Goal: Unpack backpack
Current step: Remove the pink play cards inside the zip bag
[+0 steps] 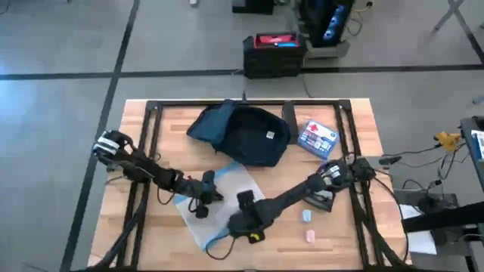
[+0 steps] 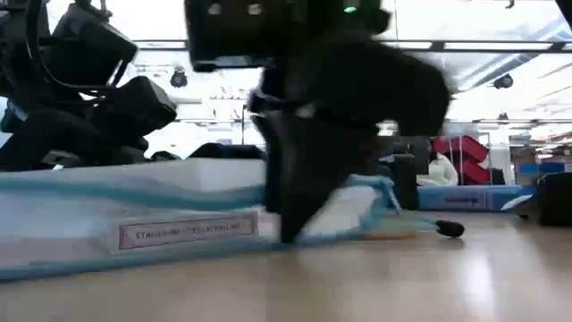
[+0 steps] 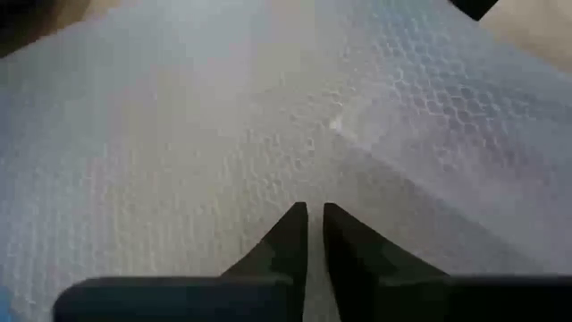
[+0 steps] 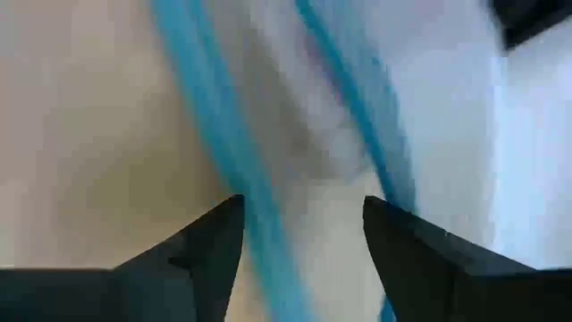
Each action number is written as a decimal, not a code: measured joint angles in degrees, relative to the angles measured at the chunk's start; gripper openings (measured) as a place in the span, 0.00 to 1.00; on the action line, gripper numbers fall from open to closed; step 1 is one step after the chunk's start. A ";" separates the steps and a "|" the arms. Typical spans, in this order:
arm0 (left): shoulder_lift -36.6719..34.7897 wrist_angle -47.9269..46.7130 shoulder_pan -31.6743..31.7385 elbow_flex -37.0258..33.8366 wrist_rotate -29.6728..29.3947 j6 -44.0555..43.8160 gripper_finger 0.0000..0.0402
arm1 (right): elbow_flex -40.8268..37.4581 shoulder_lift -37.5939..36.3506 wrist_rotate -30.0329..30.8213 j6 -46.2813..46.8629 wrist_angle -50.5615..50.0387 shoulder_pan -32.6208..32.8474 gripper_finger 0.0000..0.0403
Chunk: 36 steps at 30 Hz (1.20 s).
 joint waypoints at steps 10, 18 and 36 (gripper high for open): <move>0.00 3.37 0.04 0.00 0.01 0.98 0.06 | 1.33 0.65 -6.13 -8.51 7.28 -3.43 0.61; -0.02 5.25 0.11 0.21 -0.01 3.43 0.06 | 1.66 1.49 -9.05 -9.51 7.04 -3.96 0.69; 8.38 4.50 4.38 4.29 10.89 -2.15 0.06 | 1.68 1.42 -6.34 -7.38 2.49 -2.89 0.71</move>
